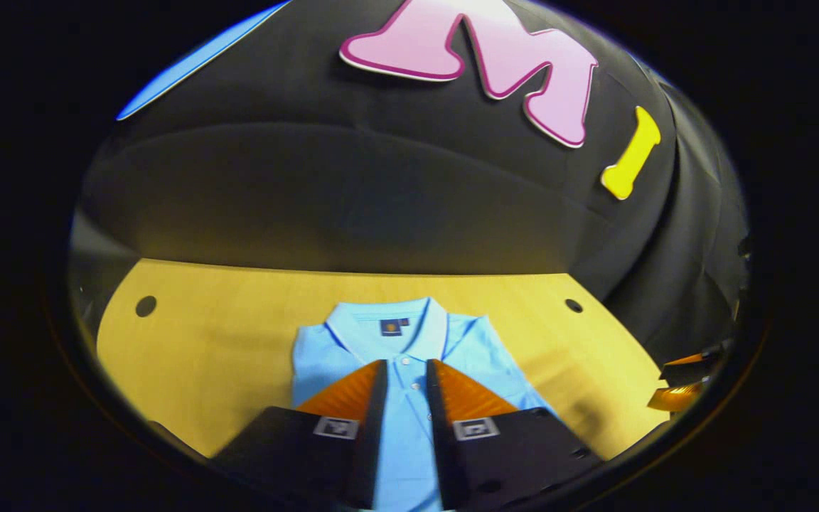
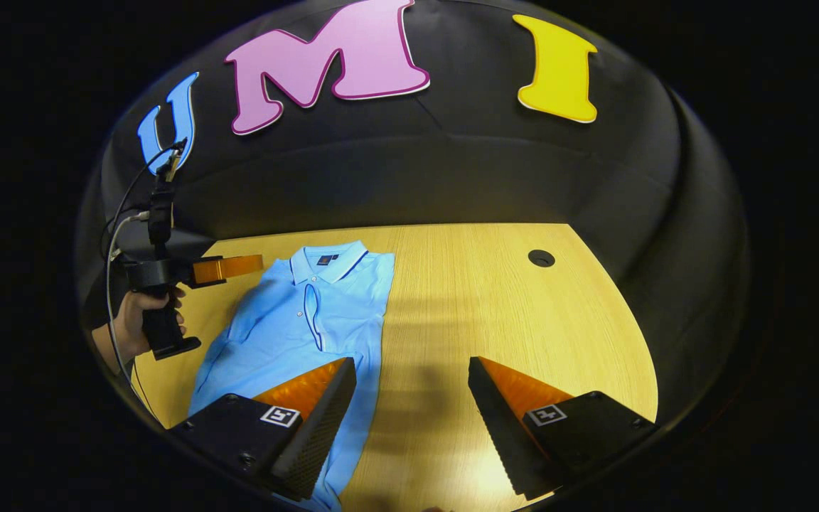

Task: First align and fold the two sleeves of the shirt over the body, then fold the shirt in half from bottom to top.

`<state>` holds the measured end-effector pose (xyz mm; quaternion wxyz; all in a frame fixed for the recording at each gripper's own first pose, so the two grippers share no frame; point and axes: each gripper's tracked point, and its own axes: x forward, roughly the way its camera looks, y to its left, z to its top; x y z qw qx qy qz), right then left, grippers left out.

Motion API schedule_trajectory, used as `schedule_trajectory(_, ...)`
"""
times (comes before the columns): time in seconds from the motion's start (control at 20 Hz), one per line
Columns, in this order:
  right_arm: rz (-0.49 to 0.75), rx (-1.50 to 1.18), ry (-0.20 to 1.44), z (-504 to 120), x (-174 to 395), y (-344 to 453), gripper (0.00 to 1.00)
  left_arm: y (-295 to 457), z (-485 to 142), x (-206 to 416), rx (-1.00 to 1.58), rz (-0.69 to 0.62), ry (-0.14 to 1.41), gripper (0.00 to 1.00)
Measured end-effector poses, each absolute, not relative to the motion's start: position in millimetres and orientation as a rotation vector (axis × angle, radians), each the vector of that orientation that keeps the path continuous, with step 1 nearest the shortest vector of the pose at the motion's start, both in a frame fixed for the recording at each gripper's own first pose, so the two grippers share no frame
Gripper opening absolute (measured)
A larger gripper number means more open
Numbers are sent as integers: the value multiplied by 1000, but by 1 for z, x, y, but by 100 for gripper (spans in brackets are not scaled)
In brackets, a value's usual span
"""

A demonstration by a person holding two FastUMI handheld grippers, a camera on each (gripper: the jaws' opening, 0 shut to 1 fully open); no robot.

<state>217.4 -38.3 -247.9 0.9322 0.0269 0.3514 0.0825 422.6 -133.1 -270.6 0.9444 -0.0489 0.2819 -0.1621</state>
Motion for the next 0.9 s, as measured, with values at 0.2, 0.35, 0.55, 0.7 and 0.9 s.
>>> schedule_trajectory(0.2, 160, 54, 723, -247, 203, -36, 99, -127, -251, 395, -58, -345, 534, 98)
schedule_trajectory(0.35, 150, 62, 731, -245, 182, -31, 99, -111, -237, 358, -20, -319, 521, 98)
schedule_trajectory(0.55, 154, 73, 760, -247, 143, -13, 100, -88, -225, 287, -25, -287, 529, 98)
schedule_trajectory(0.7, 163, 85, 790, -252, 104, 2, 100, -73, -232, 226, 12, -266, 565, 97)
schedule_trajectory(0.9, 178, 89, 849, -270, 51, 20, 100, -66, -252, 145, 51, -264, 627, 97)
